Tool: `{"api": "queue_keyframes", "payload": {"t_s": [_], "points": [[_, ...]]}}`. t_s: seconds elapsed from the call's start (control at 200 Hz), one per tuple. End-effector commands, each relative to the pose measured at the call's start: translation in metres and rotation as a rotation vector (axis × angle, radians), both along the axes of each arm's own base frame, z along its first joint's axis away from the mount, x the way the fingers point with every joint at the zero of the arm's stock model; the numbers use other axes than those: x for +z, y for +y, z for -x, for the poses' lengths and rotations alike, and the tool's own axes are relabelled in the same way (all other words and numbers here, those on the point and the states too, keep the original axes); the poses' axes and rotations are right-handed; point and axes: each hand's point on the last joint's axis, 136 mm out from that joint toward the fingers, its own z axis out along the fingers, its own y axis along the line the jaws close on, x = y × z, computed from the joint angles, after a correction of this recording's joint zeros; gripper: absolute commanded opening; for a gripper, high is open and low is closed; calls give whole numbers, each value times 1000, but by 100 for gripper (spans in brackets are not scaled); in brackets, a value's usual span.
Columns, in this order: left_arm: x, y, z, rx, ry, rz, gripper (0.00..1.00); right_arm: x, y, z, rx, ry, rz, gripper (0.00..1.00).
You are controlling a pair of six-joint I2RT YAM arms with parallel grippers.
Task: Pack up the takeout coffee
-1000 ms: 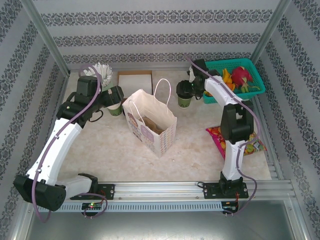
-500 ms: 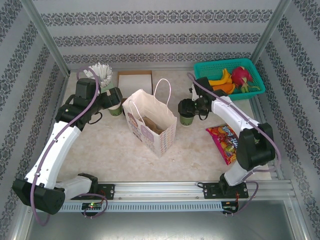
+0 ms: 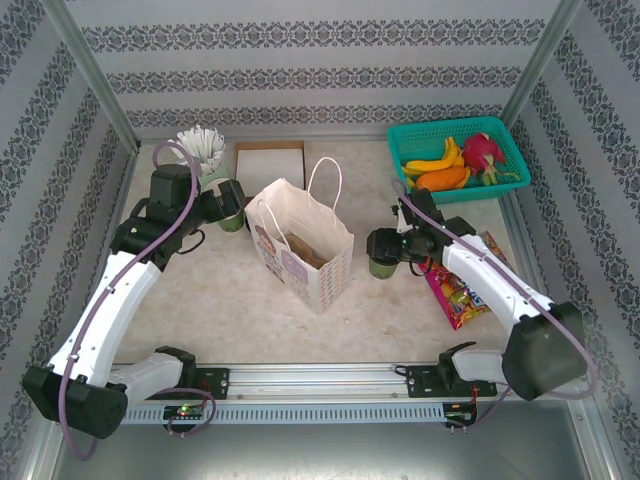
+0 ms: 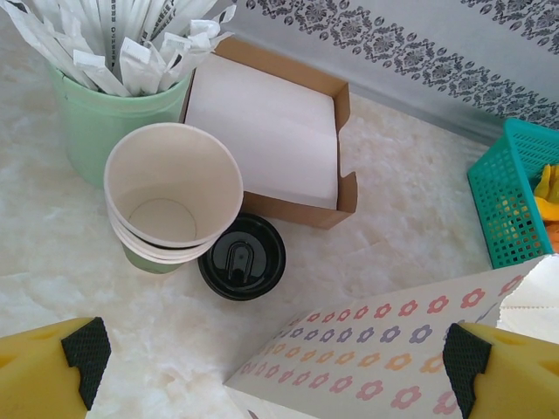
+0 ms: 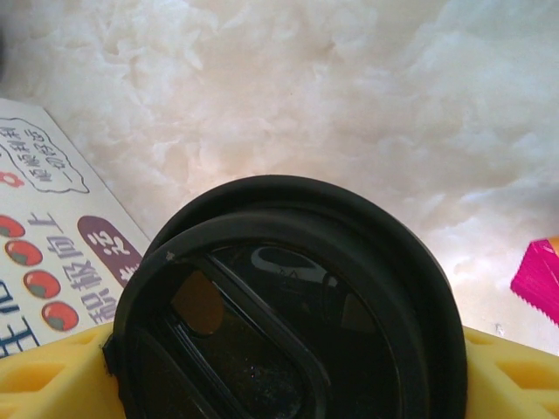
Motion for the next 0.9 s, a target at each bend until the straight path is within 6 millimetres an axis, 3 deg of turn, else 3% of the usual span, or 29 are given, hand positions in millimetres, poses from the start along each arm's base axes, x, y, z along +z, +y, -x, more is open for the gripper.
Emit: {"api": "queue_keyframes", "payload": {"t_s": [0.0, 0.44, 0.58, 0.615, 0.894], "points": [[16, 3, -4, 6, -69, 7, 100, 0, -1, 12, -11, -18, -1, 78], [16, 1, -7, 17, -77, 45, 100, -19, -5, 40, 19, -86, 7, 83], [15, -1, -9, 16, -73, 55, 100, -22, -6, 45, 27, -77, 10, 90], [15, -1, -9, 15, -74, 56, 100, -21, -6, 46, 31, -72, 12, 98], [13, 1, -11, 29, -70, 47, 100, 3, -9, 42, -60, 27, 24, 98]]}}
